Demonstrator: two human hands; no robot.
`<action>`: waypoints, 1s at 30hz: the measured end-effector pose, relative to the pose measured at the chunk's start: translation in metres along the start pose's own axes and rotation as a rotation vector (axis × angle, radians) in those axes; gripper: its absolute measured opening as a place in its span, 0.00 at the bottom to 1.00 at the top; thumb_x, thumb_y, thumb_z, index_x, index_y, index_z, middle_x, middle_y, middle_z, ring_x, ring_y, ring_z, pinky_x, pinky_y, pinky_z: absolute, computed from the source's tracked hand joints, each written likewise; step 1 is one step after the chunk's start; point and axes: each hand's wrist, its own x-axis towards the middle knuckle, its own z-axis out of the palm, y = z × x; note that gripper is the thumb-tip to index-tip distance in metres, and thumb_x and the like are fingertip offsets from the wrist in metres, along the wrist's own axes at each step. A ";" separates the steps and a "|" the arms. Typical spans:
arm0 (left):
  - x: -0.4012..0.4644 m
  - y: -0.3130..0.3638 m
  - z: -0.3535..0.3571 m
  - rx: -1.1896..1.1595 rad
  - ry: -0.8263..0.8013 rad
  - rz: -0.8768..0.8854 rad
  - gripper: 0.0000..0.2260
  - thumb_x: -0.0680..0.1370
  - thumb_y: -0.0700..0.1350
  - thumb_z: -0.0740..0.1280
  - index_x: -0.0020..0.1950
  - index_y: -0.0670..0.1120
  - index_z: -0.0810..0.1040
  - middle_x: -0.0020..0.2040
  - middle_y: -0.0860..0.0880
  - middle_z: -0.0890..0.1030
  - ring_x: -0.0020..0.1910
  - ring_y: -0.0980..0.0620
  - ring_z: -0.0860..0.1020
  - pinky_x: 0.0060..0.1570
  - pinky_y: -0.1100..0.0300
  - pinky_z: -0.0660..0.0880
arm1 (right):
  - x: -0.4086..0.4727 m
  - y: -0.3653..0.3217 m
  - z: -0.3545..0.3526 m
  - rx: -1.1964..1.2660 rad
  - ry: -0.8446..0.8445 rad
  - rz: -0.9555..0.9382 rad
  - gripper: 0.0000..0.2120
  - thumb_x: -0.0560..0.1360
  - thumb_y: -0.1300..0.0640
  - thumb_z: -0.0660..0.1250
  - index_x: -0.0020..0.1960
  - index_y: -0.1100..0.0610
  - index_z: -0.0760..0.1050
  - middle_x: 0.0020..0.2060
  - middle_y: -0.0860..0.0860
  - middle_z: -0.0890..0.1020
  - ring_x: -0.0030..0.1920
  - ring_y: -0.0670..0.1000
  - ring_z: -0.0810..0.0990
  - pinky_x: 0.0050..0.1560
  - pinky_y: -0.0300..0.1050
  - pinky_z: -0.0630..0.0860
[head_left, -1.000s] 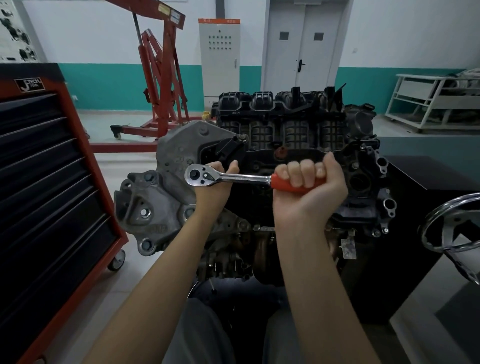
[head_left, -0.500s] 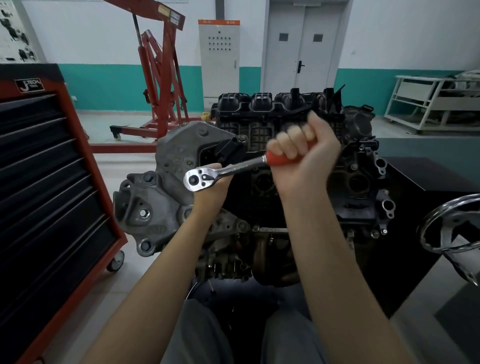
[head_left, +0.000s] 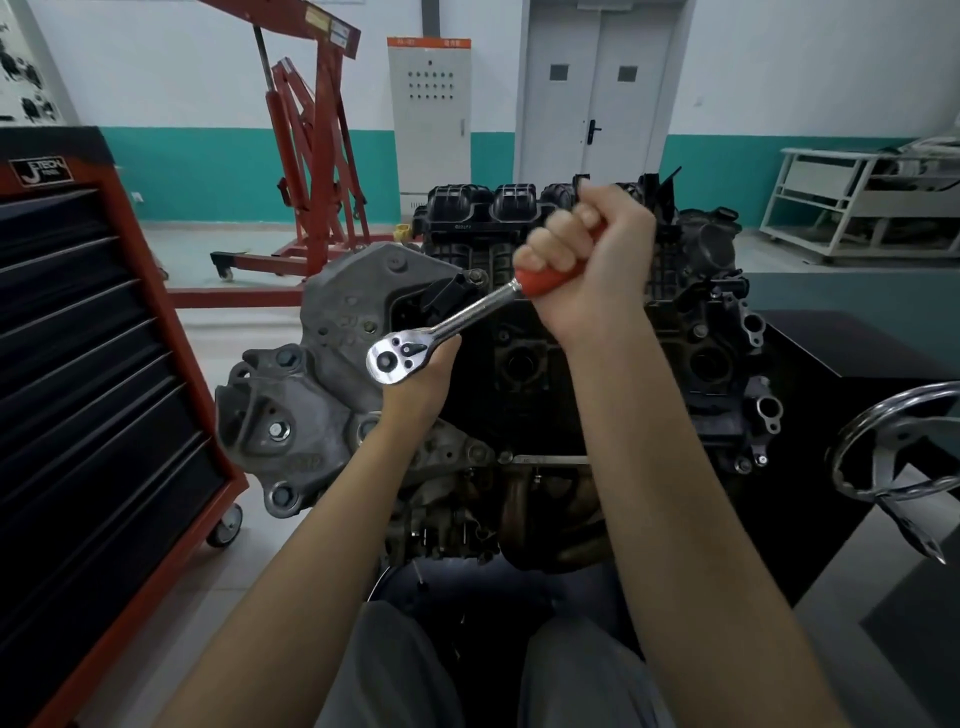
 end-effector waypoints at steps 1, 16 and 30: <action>0.000 0.000 -0.001 0.004 -0.020 -0.010 0.16 0.73 0.48 0.65 0.28 0.50 0.63 0.22 0.58 0.66 0.23 0.61 0.65 0.26 0.71 0.63 | 0.007 -0.001 0.007 -0.039 -0.021 0.041 0.20 0.77 0.62 0.58 0.26 0.54 0.62 0.18 0.47 0.61 0.19 0.46 0.59 0.22 0.35 0.62; -0.004 0.010 0.002 -0.134 0.006 0.078 0.20 0.78 0.34 0.65 0.27 0.39 0.64 0.25 0.49 0.60 0.24 0.55 0.57 0.27 0.60 0.54 | -0.091 0.051 -0.044 0.277 0.140 -0.288 0.21 0.80 0.57 0.55 0.28 0.53 0.63 0.21 0.47 0.64 0.23 0.47 0.63 0.32 0.40 0.73; 0.000 0.002 0.000 -0.044 -0.031 -0.030 0.16 0.71 0.48 0.66 0.26 0.53 0.62 0.22 0.58 0.64 0.23 0.60 0.62 0.25 0.70 0.61 | 0.008 0.001 0.006 -0.043 0.003 0.065 0.19 0.77 0.62 0.58 0.28 0.55 0.62 0.18 0.47 0.62 0.20 0.46 0.59 0.23 0.36 0.64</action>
